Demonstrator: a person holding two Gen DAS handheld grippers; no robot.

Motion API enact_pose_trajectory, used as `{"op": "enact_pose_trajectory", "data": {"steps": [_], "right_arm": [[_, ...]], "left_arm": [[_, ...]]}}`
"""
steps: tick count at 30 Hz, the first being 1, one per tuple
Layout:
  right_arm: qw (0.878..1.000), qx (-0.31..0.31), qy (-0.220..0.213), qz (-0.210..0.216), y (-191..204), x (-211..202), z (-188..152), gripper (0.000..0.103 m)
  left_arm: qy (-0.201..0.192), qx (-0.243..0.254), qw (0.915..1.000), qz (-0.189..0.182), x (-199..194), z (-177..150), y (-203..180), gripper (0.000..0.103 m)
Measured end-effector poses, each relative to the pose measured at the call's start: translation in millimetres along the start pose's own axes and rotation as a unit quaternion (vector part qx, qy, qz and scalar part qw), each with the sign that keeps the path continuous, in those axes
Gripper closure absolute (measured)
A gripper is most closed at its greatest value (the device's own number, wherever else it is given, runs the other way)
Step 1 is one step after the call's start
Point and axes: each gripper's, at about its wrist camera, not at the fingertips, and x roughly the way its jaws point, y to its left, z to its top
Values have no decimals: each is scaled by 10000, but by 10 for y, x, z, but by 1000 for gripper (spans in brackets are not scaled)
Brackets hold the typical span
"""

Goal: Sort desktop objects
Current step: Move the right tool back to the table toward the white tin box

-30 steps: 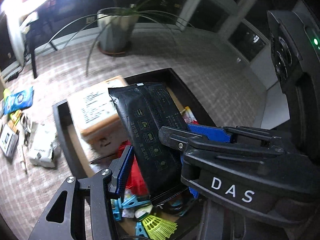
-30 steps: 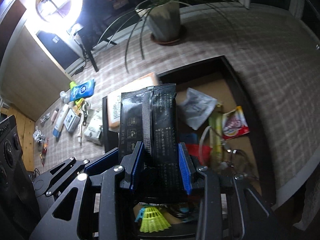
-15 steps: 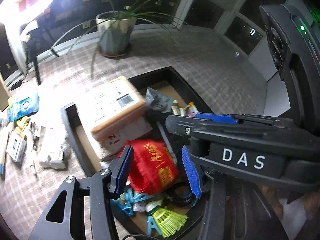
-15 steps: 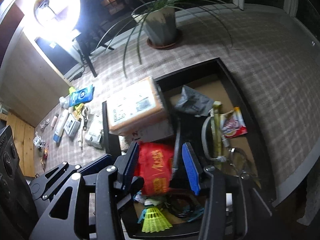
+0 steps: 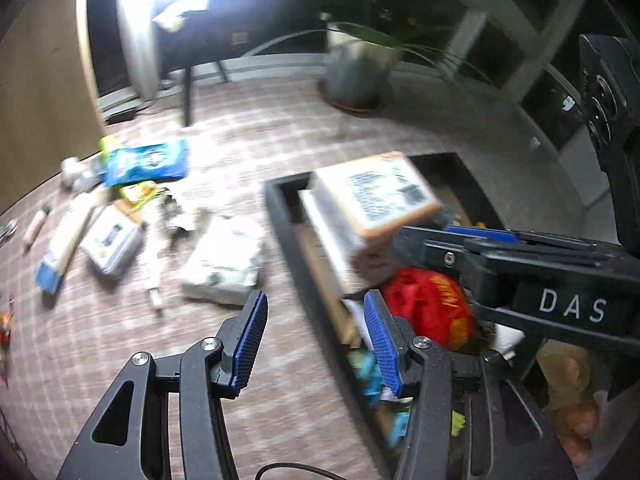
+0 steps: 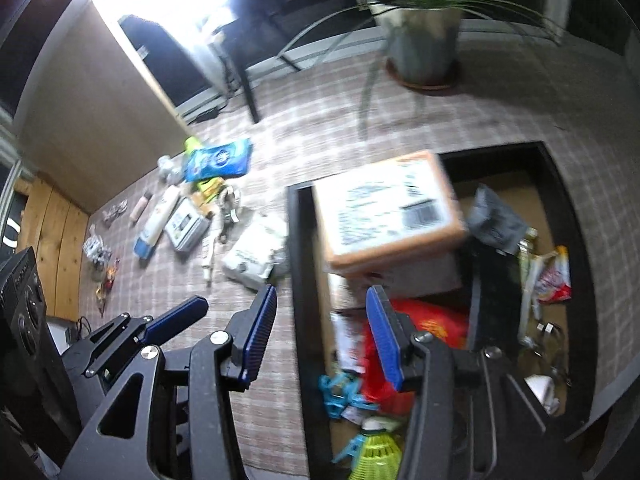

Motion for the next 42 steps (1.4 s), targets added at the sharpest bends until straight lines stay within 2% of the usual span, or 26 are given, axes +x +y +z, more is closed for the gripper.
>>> {"op": "enact_pose_trajectory", "data": {"steps": [8,13,15,21,29,36,42], "right_arm": [[9985,-461,201,200,522,309,124,56],[9968,-670,291,324,803,495,187,56],[9960,-753,326,366,903,565,218,56],[9928,-1018,461,431,1172,798,347,56],[9882,-1276,694,483,1481,1148,512,57],[9837,-1454,906,553,1694,1464,668,57],[9820,-1335,1156,672,1781,1784,807,56]], "left_arm": [[-123,-400,9978,516,-55,-90,520,55],[-112,-729,9948,697,-60,-135,884,53],[-141,-854,9928,826,-67,-147,1035,51],[-79,-1300,9864,1000,-18,-167,1471,50],[30,-1906,9768,975,105,-153,1936,50],[133,-2047,9748,874,286,-59,2099,50],[236,-2100,9750,680,486,-6,2139,50]]}}
